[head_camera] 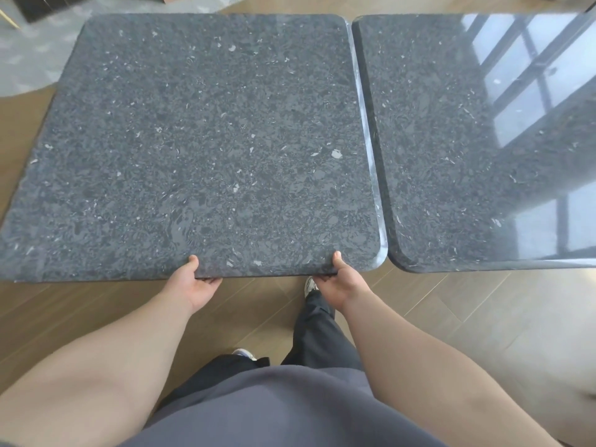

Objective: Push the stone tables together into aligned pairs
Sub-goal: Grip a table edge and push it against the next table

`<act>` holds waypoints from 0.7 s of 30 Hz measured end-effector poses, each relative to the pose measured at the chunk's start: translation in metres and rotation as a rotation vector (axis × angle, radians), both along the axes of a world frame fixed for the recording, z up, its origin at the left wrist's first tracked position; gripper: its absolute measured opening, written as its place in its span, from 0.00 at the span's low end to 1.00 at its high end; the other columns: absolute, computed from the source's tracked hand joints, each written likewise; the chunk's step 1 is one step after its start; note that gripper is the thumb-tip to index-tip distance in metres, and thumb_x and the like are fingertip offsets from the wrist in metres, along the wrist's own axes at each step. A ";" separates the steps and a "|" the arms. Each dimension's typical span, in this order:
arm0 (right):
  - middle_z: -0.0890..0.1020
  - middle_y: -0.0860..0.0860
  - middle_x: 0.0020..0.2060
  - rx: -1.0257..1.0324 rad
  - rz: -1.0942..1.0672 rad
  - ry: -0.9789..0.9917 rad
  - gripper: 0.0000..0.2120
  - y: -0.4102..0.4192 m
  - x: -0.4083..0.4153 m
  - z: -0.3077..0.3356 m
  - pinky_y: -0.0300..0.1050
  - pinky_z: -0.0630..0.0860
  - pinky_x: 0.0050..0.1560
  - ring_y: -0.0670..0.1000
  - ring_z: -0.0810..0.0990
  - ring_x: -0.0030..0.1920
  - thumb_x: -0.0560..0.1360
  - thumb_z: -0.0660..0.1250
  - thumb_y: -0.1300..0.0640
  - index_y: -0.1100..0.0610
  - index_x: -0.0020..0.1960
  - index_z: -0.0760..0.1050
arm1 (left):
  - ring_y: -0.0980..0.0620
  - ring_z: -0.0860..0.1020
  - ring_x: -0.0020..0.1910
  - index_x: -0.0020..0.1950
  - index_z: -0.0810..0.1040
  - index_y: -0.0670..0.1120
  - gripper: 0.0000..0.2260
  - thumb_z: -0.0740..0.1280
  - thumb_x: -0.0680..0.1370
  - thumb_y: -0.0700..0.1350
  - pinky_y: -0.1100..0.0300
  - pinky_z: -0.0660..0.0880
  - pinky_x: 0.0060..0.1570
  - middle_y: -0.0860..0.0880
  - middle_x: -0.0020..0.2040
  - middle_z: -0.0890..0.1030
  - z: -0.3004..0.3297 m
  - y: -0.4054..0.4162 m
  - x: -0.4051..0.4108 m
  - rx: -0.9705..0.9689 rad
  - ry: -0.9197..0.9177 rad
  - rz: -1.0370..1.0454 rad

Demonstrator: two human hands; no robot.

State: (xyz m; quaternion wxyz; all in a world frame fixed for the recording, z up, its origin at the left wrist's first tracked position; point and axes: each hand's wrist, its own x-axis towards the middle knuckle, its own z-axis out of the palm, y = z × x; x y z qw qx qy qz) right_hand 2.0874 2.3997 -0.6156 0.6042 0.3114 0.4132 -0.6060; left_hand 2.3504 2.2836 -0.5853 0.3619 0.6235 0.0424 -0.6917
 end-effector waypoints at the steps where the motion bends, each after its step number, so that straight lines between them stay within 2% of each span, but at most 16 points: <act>1: 0.76 0.60 0.67 -0.004 0.006 0.006 0.24 0.001 0.001 -0.001 0.55 0.70 0.71 0.59 0.76 0.67 0.80 0.66 0.53 0.64 0.72 0.69 | 0.43 0.69 0.74 0.73 0.68 0.44 0.18 0.60 0.85 0.48 0.45 0.64 0.74 0.43 0.73 0.72 -0.001 0.001 0.000 -0.001 -0.001 0.009; 6: 0.76 0.60 0.68 0.007 0.002 0.005 0.21 0.001 0.000 0.002 0.53 0.76 0.58 0.58 0.76 0.67 0.81 0.66 0.54 0.63 0.69 0.70 | 0.44 0.69 0.74 0.74 0.66 0.43 0.20 0.61 0.84 0.49 0.44 0.63 0.75 0.42 0.74 0.71 -0.004 0.001 0.001 -0.005 -0.008 0.019; 9: 0.77 0.60 0.67 -0.007 0.019 0.008 0.23 0.004 -0.001 0.001 0.54 0.76 0.54 0.59 0.76 0.67 0.80 0.67 0.55 0.61 0.73 0.69 | 0.44 0.68 0.75 0.75 0.65 0.42 0.21 0.61 0.84 0.50 0.45 0.61 0.76 0.42 0.75 0.70 -0.001 0.004 0.000 -0.007 -0.024 0.019; 14: 0.77 0.60 0.67 -0.015 -0.010 -0.008 0.22 0.008 0.001 0.005 0.55 0.78 0.48 0.60 0.76 0.66 0.80 0.67 0.56 0.62 0.71 0.69 | 0.44 0.68 0.75 0.76 0.65 0.43 0.22 0.61 0.84 0.50 0.44 0.62 0.76 0.42 0.75 0.70 -0.002 0.007 0.000 0.003 -0.057 0.026; 18: 0.78 0.60 0.66 0.004 -0.009 0.018 0.21 0.009 0.002 0.005 0.56 0.78 0.54 0.60 0.77 0.66 0.80 0.67 0.56 0.63 0.70 0.70 | 0.44 0.68 0.75 0.76 0.64 0.43 0.22 0.61 0.84 0.50 0.45 0.62 0.76 0.42 0.75 0.70 -0.001 0.007 0.000 0.022 -0.064 0.026; 21: 0.78 0.60 0.65 0.024 0.002 0.030 0.22 0.008 0.003 0.006 0.55 0.79 0.50 0.60 0.78 0.65 0.80 0.67 0.55 0.62 0.71 0.69 | 0.44 0.68 0.75 0.76 0.65 0.43 0.21 0.60 0.84 0.49 0.45 0.62 0.76 0.42 0.74 0.70 0.001 0.006 0.000 0.036 -0.067 0.030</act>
